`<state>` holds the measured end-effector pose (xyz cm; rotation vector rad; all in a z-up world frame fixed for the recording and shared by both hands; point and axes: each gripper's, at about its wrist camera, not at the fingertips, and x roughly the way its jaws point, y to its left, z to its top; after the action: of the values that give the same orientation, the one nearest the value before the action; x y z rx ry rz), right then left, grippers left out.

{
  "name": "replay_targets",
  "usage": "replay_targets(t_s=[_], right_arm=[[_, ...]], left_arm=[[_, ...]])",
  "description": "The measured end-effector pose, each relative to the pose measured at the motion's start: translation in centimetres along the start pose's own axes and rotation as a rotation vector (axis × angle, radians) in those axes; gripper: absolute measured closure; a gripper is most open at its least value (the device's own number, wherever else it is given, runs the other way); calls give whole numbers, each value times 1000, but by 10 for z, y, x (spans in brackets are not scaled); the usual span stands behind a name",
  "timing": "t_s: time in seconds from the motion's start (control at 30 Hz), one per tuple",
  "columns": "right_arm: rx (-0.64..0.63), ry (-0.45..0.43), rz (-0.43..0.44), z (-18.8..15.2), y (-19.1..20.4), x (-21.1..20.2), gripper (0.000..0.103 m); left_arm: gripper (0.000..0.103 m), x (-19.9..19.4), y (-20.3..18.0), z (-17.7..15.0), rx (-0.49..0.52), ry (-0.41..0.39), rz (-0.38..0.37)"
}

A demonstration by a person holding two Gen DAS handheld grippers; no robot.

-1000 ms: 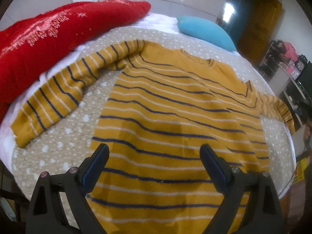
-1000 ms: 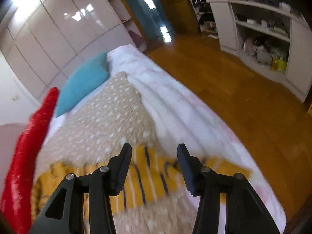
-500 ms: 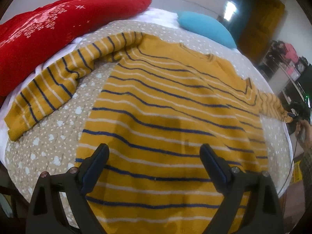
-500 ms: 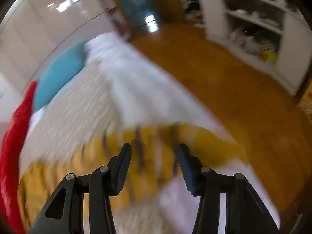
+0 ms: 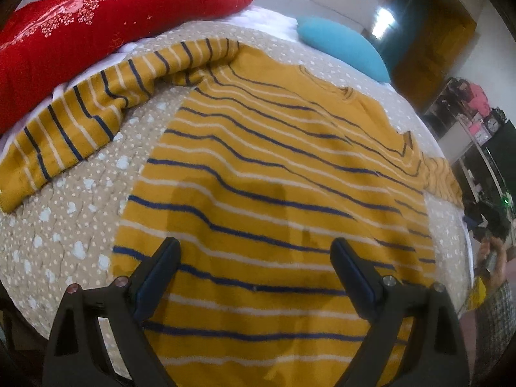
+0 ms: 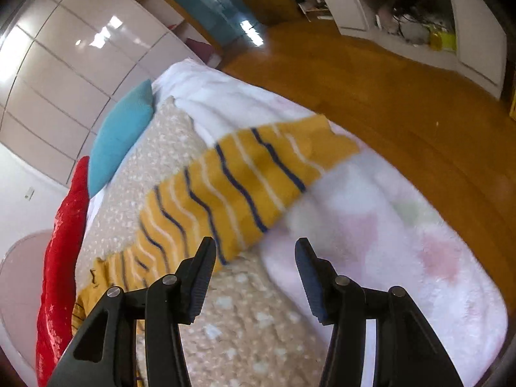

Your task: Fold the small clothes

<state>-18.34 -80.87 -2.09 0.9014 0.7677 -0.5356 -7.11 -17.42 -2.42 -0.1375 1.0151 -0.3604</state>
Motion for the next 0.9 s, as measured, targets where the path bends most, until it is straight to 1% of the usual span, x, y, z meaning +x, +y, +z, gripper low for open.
replay_targets(t_s=[0.1,0.2,0.23,0.27,0.3,0.37,0.4,0.5,0.53,0.6,0.63,0.7,0.73,0.77,0.8,0.87,0.9], right_arm=[[57,-21,9,12,-12,16,47],[116,-61,44,29,-12,33,47],[124,-70,57,35,-11,36,55],[123,-76,55,38,-8,36,94],[122,-79,39,41,-4,36,95],[108,-106,43,44,10,25,96],[79,-125,55,44,27,17,96],[4,-127,119,37,75,0,96],[-38,-119,163,28,105,-7,96],[-96,-96,231,16,146,-11,96],[-150,-69,280,2,184,-9,96],[-229,-31,336,-19,233,-3,96],[-289,8,381,-41,273,4,96],[-324,35,406,-56,297,12,96],[-376,73,435,-77,330,23,96],[-440,129,458,-112,373,44,96],[-469,170,469,-135,396,61,96]], left_arm=[[10,-8,1,-2,15,-13,22],[10,-14,9,-2,-7,-28,43],[10,-15,13,-2,-22,-29,46],[10,-16,18,-1,-36,-32,44],[10,-17,22,0,-46,-36,40],[10,-21,30,0,-66,-49,32],[10,-23,35,0,-76,-57,25],[10,-29,47,-2,-102,-73,2],[10,-31,51,-3,-109,-78,-2],[10,-36,59,-7,-120,-91,-7],[10,-39,63,-9,-126,-95,-7],[10,-46,75,-14,-144,-109,-2],[10,-49,80,-16,-152,-117,1],[10,-53,87,-18,-163,-127,6],[10,-57,93,-20,-171,-135,11],[10,-62,107,-25,-194,-150,23],[10,-65,116,-27,-214,-156,24]])
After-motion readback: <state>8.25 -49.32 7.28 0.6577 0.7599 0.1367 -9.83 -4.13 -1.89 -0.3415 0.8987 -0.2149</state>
